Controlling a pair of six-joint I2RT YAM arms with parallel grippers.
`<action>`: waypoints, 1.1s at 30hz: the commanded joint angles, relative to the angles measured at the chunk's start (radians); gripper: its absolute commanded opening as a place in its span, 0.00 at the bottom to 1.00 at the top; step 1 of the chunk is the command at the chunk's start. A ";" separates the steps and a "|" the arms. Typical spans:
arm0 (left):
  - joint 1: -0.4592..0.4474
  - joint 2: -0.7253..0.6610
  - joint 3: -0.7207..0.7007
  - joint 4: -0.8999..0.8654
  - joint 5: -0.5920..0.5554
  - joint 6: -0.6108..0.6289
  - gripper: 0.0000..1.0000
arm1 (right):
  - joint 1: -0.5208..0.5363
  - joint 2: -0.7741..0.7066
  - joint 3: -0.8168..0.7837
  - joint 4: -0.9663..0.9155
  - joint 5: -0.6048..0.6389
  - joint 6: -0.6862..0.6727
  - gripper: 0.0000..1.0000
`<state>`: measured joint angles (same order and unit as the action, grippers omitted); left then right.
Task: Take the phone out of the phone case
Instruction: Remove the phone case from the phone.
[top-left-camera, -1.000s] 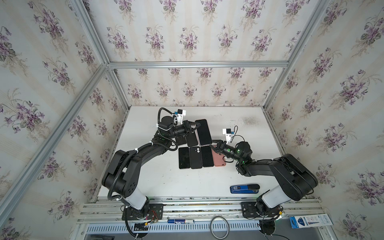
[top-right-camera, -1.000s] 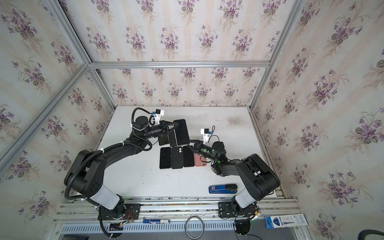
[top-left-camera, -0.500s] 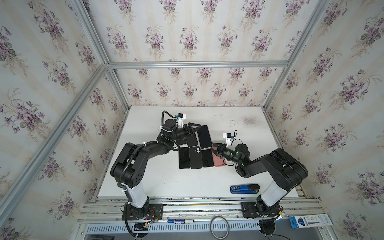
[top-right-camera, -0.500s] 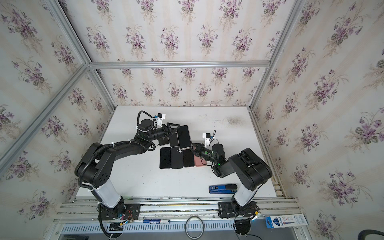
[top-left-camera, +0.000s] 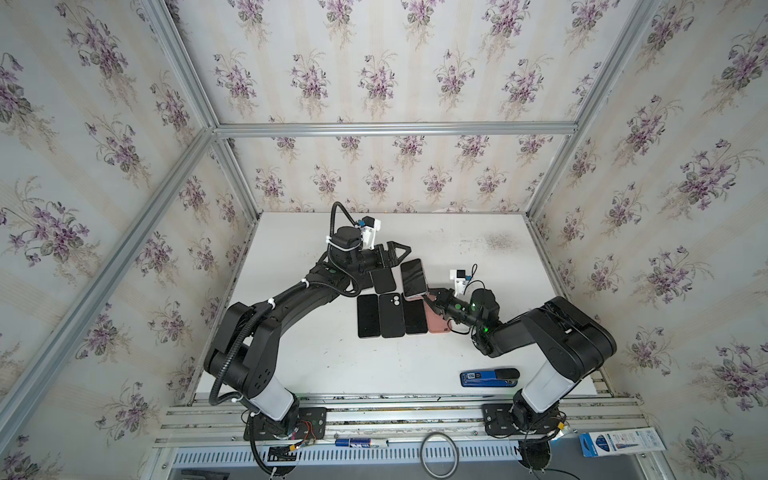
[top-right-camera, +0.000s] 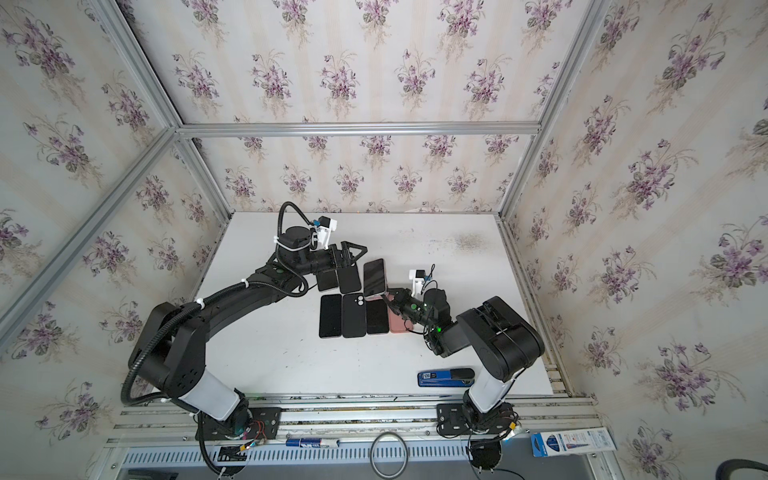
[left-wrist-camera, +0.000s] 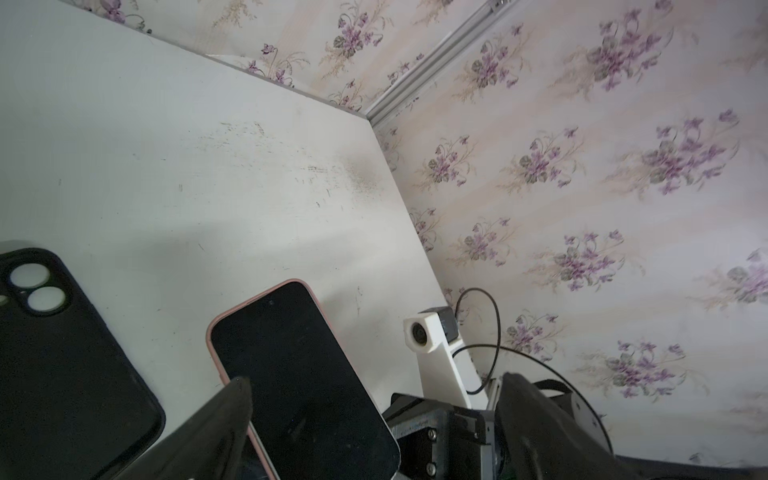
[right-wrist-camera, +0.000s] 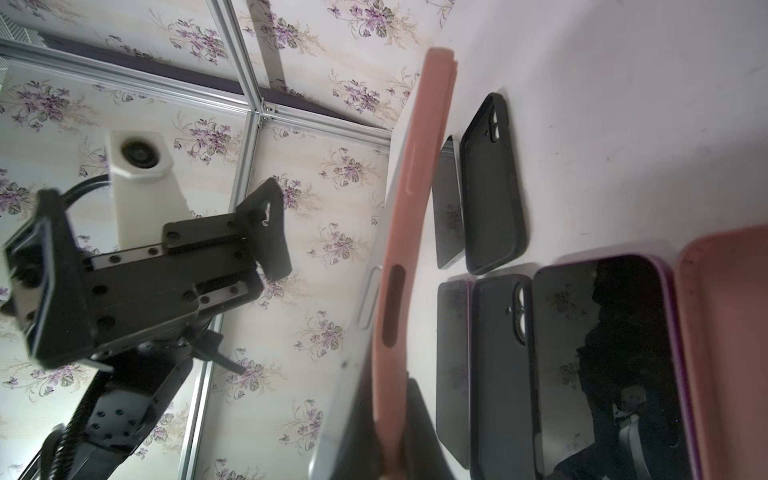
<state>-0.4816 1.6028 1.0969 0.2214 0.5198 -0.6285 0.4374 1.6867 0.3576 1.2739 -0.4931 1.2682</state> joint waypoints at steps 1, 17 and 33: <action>-0.060 -0.030 0.054 -0.249 -0.057 0.299 0.95 | 0.000 -0.006 0.001 0.040 0.017 0.008 0.00; -0.314 0.015 0.156 -0.590 -0.433 0.758 0.92 | -0.002 -0.081 0.018 -0.112 0.016 -0.013 0.00; -0.336 0.118 0.220 -0.589 -0.556 0.756 0.86 | -0.001 -0.041 -0.003 -0.021 0.007 0.028 0.00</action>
<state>-0.8173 1.7126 1.2984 -0.3763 0.0002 0.1173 0.4366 1.6352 0.3534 1.1351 -0.4736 1.2846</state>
